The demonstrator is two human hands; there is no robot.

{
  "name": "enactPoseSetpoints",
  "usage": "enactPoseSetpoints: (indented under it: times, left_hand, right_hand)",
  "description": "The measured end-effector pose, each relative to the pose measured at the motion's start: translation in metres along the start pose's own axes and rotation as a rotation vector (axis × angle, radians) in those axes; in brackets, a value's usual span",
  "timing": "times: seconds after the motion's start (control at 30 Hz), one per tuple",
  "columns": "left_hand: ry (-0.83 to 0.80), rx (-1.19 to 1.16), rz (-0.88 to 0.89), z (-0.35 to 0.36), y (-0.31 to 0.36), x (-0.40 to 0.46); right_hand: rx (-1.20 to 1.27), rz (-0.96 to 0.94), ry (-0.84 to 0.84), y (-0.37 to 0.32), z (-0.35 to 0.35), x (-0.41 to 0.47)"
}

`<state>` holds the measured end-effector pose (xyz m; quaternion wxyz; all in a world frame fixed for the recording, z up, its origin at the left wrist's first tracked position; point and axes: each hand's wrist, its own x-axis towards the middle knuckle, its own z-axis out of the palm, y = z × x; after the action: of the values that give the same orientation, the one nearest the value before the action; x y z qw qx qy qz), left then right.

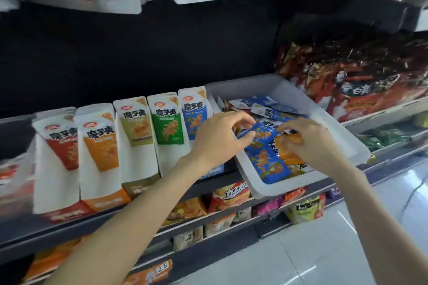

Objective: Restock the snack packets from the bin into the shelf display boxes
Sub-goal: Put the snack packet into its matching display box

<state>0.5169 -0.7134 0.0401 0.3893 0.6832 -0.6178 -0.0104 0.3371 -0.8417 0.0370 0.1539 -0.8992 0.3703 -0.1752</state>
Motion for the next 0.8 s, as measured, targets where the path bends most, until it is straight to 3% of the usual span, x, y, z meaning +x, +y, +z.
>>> enactPoseSetpoints:
  times: [0.1, 0.3, 0.43, 0.63, 0.8]
  left_hand:
    - [-0.099, 0.019, 0.026, 0.027, 0.001, 0.030]
    - [-0.594, 0.354, -0.070, 0.064, -0.004, 0.065]
    - [-0.559, 0.366, -0.049, 0.066, -0.009, 0.073]
    - [-0.594, 0.605, 0.183, 0.060, 0.009, 0.074]
    - [-0.356, 0.554, 0.118, 0.050, 0.005, 0.072]
  right_hand:
    - [-0.215, -0.016, -0.169, 0.031, -0.001, 0.001]
    - [-0.155, -0.077, -0.309, 0.045, -0.007, 0.004]
    - [-0.100, -0.104, -0.283, 0.049, -0.003, 0.004]
    - [-0.088, -0.100, -0.231, 0.052, 0.001, 0.001]
    - [-0.063, -0.092, -0.157, 0.044, -0.001, -0.004]
